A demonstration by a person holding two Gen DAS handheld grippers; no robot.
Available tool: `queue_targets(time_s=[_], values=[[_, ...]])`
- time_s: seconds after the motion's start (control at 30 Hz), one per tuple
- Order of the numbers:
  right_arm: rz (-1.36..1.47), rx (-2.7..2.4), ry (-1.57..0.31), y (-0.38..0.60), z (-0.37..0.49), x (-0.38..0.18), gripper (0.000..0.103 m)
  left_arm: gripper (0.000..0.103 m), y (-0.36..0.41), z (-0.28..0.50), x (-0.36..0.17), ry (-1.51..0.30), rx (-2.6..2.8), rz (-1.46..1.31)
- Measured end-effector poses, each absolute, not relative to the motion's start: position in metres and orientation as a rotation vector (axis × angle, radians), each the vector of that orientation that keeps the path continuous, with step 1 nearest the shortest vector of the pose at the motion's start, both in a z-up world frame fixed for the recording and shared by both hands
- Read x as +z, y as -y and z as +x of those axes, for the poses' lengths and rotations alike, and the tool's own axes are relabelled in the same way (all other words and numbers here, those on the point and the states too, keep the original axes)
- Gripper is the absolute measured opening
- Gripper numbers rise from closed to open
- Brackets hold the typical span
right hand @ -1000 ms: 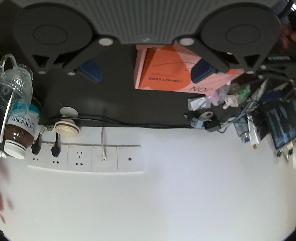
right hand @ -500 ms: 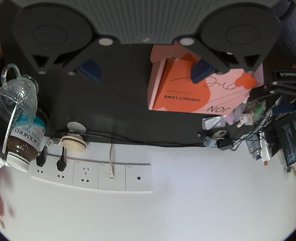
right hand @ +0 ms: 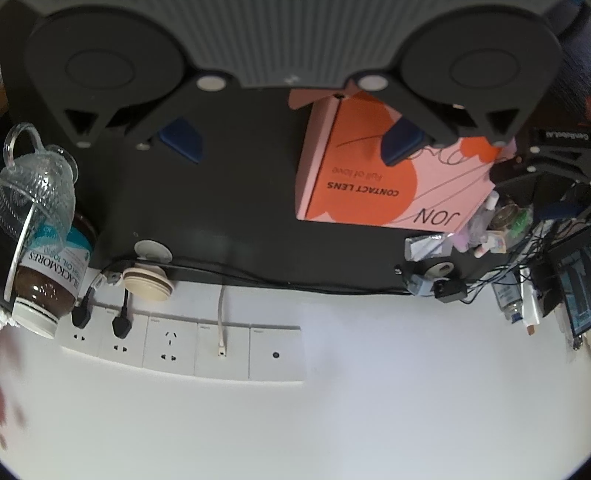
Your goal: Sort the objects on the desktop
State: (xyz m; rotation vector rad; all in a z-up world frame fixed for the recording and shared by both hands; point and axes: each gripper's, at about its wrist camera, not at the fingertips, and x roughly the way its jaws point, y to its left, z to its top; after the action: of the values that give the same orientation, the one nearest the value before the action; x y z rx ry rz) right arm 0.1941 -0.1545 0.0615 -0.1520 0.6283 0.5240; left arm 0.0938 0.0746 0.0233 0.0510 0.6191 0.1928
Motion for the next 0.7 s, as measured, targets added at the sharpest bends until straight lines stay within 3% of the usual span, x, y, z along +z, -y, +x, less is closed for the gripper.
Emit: queue_targets(time_s=[0.7], values=[[-0.157, 0.475, -0.659, 0.150, 0.197, 0.044, 0.102, 0.103, -0.076, 0.092, 0.021, -0.612, 0.209, 0.001]])
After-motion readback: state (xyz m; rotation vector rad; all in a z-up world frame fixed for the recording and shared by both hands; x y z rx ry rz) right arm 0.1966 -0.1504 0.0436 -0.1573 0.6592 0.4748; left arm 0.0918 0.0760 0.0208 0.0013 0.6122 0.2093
